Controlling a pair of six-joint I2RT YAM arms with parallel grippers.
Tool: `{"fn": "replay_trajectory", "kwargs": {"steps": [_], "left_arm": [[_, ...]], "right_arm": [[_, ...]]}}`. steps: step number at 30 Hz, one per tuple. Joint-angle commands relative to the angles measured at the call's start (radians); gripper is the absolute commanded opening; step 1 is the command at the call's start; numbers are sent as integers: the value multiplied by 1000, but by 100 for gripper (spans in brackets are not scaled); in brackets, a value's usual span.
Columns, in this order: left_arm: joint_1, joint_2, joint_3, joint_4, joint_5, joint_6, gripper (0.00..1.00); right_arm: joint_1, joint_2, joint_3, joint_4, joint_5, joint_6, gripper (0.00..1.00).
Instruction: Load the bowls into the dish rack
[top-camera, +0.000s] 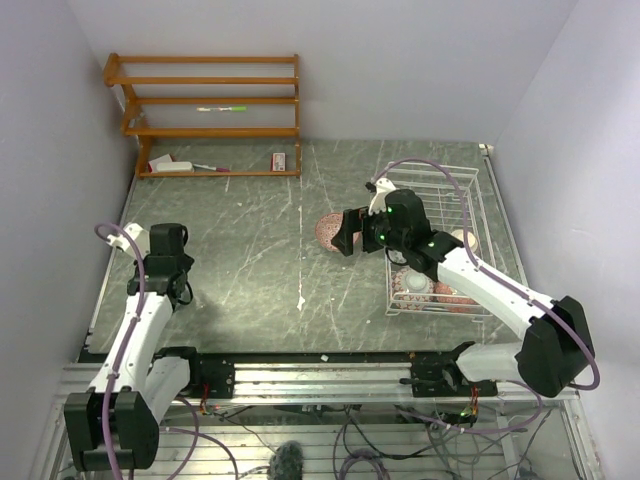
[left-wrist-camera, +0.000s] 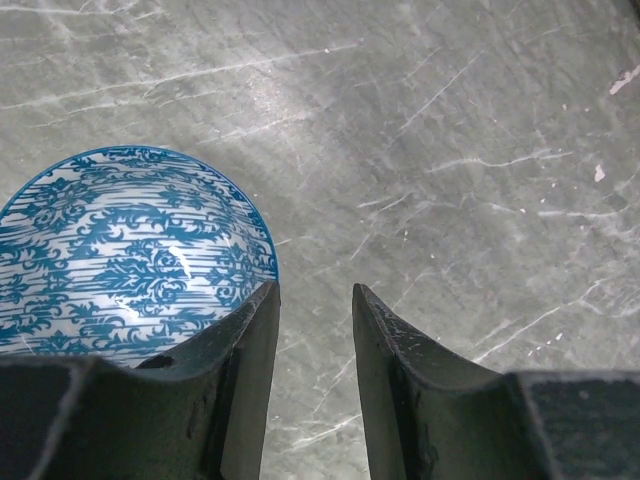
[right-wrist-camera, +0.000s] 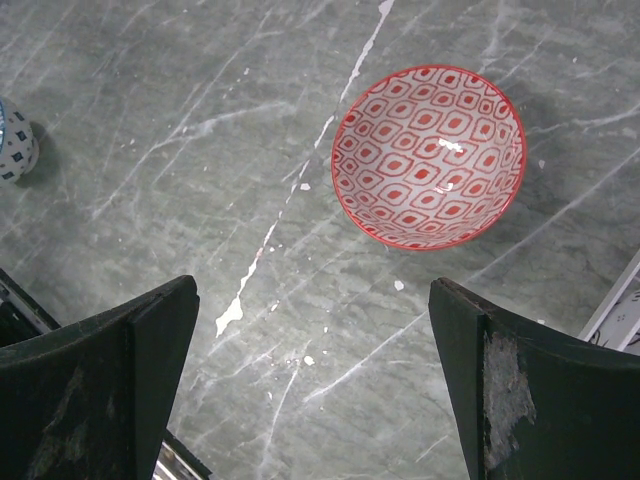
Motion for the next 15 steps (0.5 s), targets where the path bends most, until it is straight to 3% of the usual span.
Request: {"fn": "replay_trajectory", "kwargs": {"steps": [1, 15], "left_arm": [[-5, 25, 38, -68, 2, 33, 46], [-5, 176, 37, -62, -5, 43, 50]], "right_arm": [[-6, -27, -6, 44, -18, -1, 100], [-12, -14, -24, 62, -54, 2, 100]]}}
